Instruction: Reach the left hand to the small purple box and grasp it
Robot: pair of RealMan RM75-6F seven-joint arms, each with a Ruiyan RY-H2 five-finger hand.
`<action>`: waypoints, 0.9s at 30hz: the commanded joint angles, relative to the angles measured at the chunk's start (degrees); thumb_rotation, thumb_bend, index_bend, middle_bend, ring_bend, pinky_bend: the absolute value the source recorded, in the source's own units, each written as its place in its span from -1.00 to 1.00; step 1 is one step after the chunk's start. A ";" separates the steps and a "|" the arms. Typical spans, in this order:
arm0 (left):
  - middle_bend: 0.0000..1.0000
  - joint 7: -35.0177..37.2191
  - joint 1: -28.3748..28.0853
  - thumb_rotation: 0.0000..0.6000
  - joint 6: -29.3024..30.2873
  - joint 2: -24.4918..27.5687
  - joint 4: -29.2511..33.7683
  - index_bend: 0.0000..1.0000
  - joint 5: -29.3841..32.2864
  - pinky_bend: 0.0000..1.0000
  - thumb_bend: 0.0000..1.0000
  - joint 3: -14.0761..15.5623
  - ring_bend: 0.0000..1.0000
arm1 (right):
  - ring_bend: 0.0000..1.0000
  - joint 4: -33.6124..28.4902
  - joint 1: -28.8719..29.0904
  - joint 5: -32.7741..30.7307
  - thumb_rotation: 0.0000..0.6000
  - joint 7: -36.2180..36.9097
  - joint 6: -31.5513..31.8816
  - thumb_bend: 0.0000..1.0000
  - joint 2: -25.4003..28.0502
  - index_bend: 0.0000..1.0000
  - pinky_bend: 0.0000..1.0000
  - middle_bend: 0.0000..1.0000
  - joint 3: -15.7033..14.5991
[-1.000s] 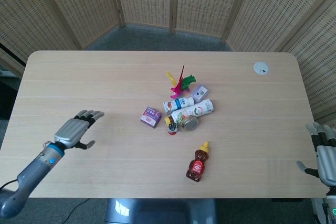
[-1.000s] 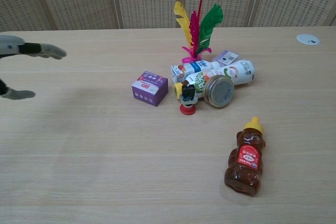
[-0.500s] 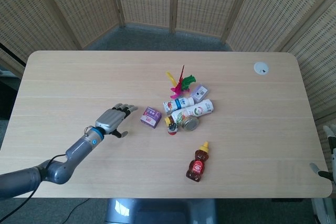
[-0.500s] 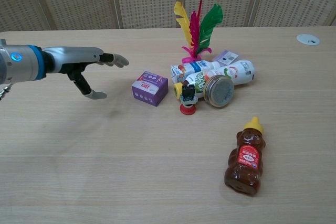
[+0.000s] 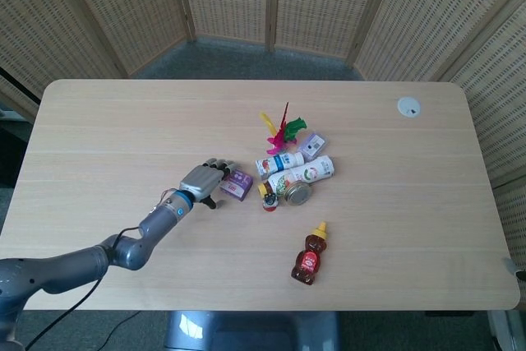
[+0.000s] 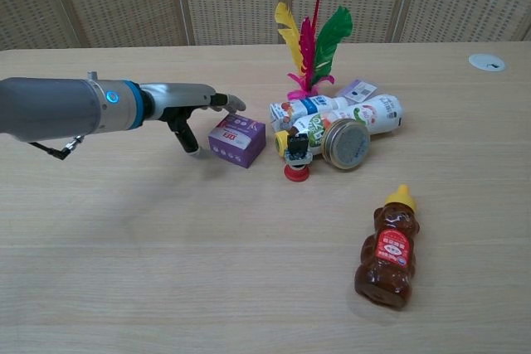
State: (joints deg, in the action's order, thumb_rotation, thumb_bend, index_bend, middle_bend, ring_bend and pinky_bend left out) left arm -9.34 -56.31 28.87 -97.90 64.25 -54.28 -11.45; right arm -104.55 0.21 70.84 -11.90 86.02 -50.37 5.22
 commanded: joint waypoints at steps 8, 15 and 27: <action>-0.38 5.78 -3.55 1.00 -2.21 -8.41 -11.99 -0.39 -4.23 -0.77 -0.22 -1.35 -0.08 | -1.00 -1.48 -1.75 -1.18 1.00 -0.33 2.44 -0.67 0.66 -1.00 -1.00 -1.00 0.34; 0.26 9.04 -1.25 1.00 -0.91 -7.62 -12.07 0.20 -7.27 0.09 -0.19 -0.08 0.51 | -1.00 -1.71 -1.90 -1.27 1.00 -0.04 2.47 -0.67 0.27 -1.00 -1.00 -1.00 0.56; 0.27 14.78 10.21 1.00 13.04 9.69 11.56 0.19 -13.16 0.12 -0.18 1.24 0.52 | -1.00 -0.31 0.01 -0.22 1.00 0.92 -0.56 -0.67 -1.82 -1.00 -1.00 -1.00 0.88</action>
State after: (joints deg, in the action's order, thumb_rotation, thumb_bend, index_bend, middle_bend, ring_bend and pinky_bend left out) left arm 3.90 -49.99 36.85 -94.11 68.73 -65.14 -10.73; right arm -105.02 0.03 70.45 -11.10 85.64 -52.01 6.07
